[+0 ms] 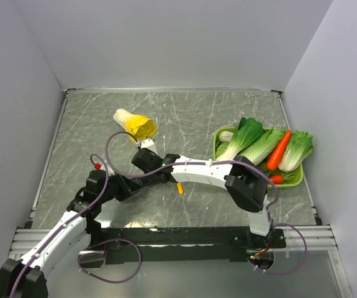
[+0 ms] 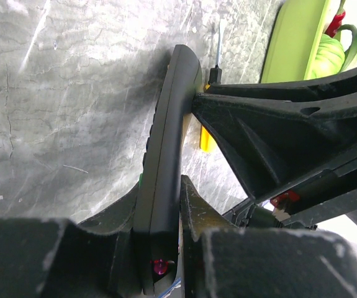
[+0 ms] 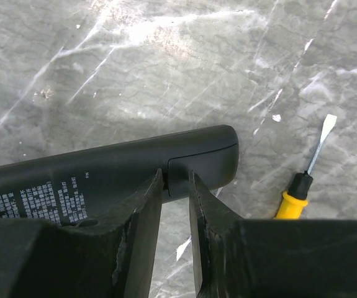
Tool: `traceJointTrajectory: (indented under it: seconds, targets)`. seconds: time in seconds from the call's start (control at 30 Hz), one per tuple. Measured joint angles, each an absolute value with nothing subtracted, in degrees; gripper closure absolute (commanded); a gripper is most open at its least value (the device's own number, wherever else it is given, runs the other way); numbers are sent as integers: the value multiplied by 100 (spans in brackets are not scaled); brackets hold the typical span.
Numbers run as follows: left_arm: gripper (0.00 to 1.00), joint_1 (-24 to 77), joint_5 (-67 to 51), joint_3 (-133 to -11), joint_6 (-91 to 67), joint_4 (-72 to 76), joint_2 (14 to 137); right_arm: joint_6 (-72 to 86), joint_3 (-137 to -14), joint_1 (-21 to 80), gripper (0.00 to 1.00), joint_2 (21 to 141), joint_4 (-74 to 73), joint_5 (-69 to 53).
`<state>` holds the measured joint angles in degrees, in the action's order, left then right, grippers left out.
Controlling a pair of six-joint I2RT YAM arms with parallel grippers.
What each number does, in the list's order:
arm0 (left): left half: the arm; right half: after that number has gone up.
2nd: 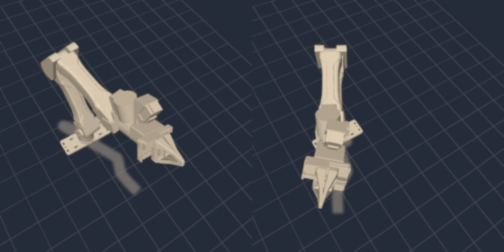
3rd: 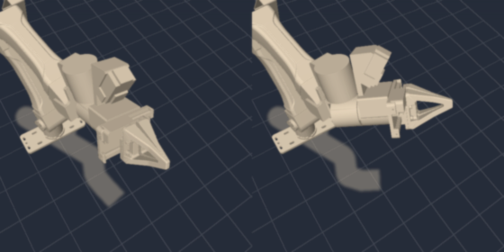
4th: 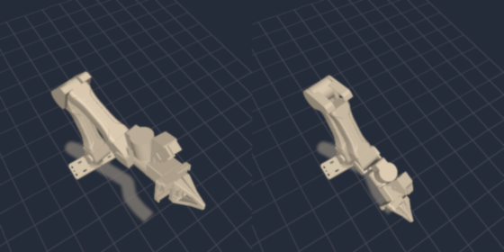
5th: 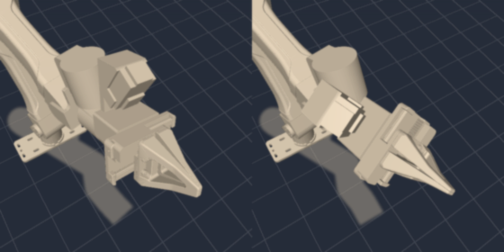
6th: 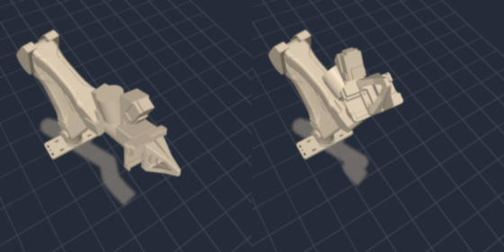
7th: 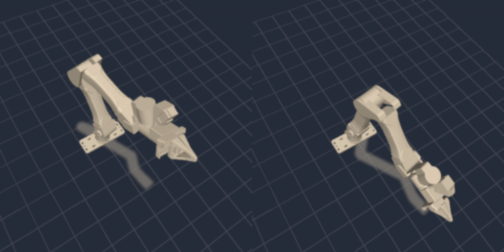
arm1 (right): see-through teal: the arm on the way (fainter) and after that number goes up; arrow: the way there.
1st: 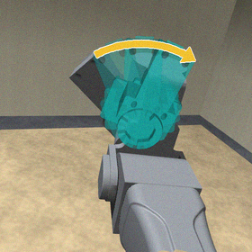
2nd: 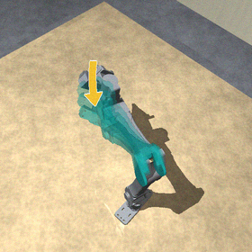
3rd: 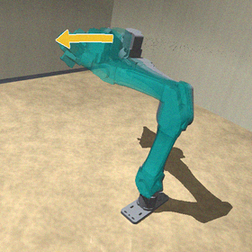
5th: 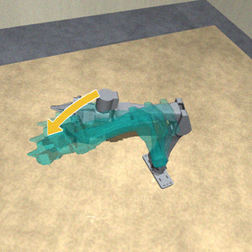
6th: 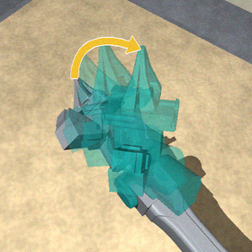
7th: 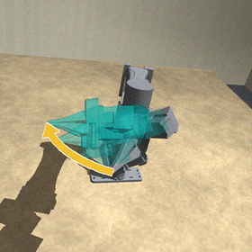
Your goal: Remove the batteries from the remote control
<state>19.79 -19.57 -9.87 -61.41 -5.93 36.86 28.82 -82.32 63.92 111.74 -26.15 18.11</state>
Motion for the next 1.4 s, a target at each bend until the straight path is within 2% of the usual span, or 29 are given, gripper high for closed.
traceJointTrajectory:
  seconds: [0.23, 0.5, 0.8, 1.4]
  targets:
    - [99, 1979, -1953, -987, -6193, -620, 3684, 2845, -8586, 6549, 69, 11384, -2993, 2200]
    - [99, 1979, -1944, -987, -6202, -666, 3616, 2847, -8770, 6663, 77, 11502, -3173, 2434]
    - [99, 1979, -1931, -987, -6202, -711, 3583, 2838, -9273, 6851, 77, 11832, -3669, 2904]
    - [99, 1979, -1938, -989, -6198, -705, 3594, 2873, -9419, 6941, 80, 11957, -3848, 3240]
